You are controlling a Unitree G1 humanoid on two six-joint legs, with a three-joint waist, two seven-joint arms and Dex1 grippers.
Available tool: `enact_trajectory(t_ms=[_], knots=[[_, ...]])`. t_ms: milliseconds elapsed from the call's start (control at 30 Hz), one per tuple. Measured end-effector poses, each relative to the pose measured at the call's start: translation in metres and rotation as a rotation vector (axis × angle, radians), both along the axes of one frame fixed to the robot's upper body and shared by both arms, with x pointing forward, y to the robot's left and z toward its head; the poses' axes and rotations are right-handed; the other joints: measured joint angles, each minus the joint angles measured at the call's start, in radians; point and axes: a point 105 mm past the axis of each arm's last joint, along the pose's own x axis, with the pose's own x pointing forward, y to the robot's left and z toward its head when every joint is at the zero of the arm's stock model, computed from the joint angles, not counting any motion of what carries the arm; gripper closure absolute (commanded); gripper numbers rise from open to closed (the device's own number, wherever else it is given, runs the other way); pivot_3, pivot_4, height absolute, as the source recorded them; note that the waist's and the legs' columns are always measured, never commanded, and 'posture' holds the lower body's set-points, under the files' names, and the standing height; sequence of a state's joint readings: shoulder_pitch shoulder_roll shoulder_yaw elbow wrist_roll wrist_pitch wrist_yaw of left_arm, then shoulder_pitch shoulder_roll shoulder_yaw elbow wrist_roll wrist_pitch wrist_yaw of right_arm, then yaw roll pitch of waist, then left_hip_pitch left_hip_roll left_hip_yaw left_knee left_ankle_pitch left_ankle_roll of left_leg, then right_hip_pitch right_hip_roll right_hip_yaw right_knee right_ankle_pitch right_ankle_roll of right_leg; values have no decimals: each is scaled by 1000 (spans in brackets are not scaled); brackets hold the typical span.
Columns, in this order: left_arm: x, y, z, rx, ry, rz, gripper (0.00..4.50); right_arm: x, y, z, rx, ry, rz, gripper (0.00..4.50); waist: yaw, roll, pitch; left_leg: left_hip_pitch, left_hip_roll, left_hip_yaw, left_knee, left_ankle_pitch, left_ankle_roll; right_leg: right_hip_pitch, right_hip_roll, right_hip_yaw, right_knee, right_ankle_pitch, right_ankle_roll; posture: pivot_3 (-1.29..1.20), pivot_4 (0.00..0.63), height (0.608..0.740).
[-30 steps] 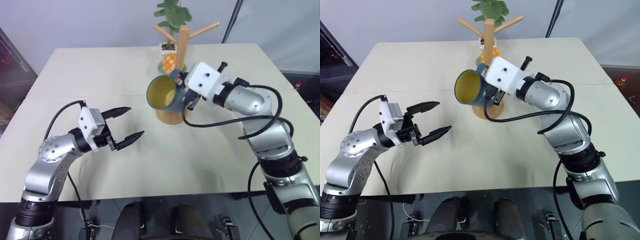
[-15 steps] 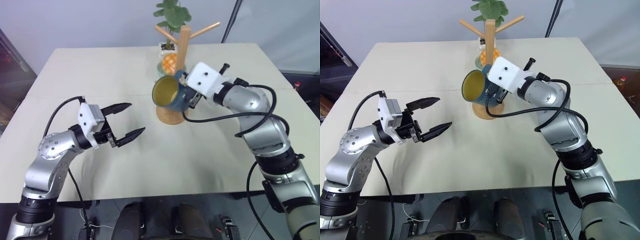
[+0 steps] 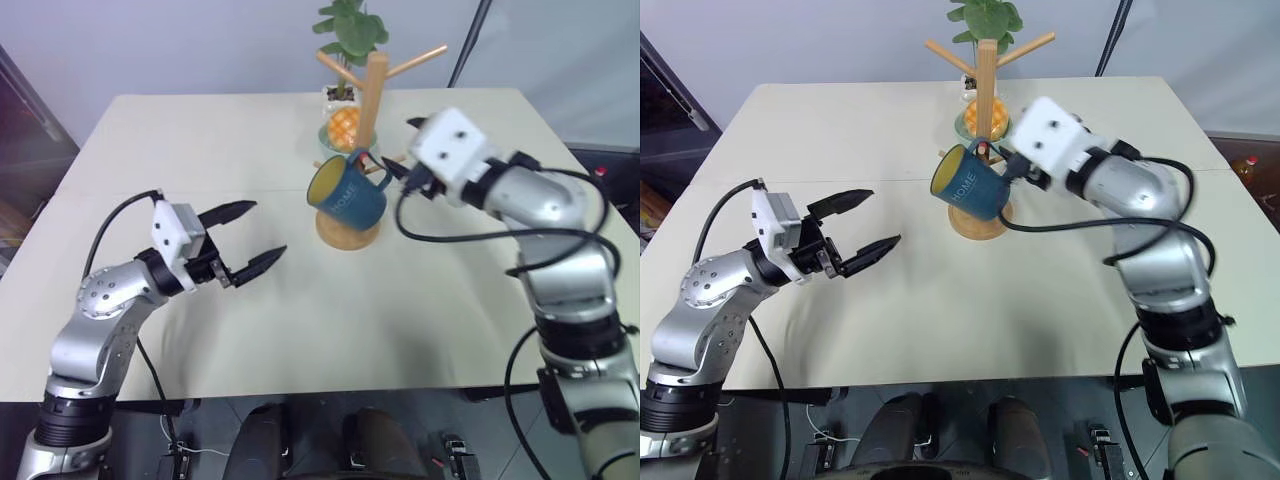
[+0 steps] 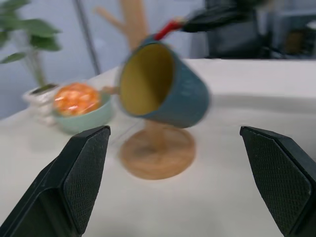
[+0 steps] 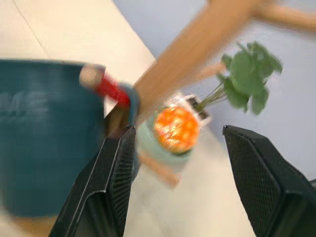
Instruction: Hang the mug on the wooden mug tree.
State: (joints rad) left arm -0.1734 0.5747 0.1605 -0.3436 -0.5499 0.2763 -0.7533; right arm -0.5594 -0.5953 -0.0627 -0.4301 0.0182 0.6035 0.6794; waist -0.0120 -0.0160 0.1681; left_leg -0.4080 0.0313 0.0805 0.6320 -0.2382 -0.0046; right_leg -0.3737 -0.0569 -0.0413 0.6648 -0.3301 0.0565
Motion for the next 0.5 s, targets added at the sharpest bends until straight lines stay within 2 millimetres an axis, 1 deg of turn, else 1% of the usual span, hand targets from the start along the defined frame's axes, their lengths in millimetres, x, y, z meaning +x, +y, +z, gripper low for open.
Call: enact_trajectory(t_ms=[133, 167, 200, 267, 333, 400, 500], knots=[[13, 27, -19, -103, 80, 192, 0, -12, -35, -35, 297, 133, -29, 1619, -5, 0, 0, 1, 0, 0, 0, 0, 0, 0, 0, 0, 1, 0, 0, 0, 150, 740], [16, 34, -25, -125, 97, 247, 0, -15, -43, -45, 356, 157, -45, 1619, -4, 0, 0, 2, 0, 0, 0, 0, 0, 0, 0, 0, 1, 0, 0, 0, 150, 740], [19, 43, -33, -143, 118, 314, 0, -17, -50, -61, 410, 194, -68, 1619, -4, 0, 0, 2, 0, 0, 0, 0, 0, 1, 0, 0, 1, 0, 0, 0, 150, 740], [22, 58, -46, -155, 150, 418, 0, -20, -58, -90, 453, 258, -109, 1619, -5, 0, 0, 2, 0, 0, 0, 0, 0, 0, 0, 0, 1, 0, 0, 0, 150, 740], [23, 70, -62, -147, 187, 508, 0, -21, -61, -113, 490, 294, -138, 1619, -6, 0, 0, 2, 0, 1, 0, 0, 0, 0, 0, 1, 2, 0, 0, 0, 150, 740], [22, 77, -73, -138, 207, 568, 0, -20, -58, -121, 501, 288, -132, 1619, -7, 0, 0, 2, 0, 1, 0, 0, 0, 0, 0, 1, 2, 0, 0, 0, 150, 740], [19, 86, -81, -127, 209, 627, 0, -19, -53, -122, 508, 262, -112, 1619, -4, 0, 0, 2, 0, 1, 0, 0, 0, 0, 0, 1, 2, 0, 0, 0, 150, 740]])
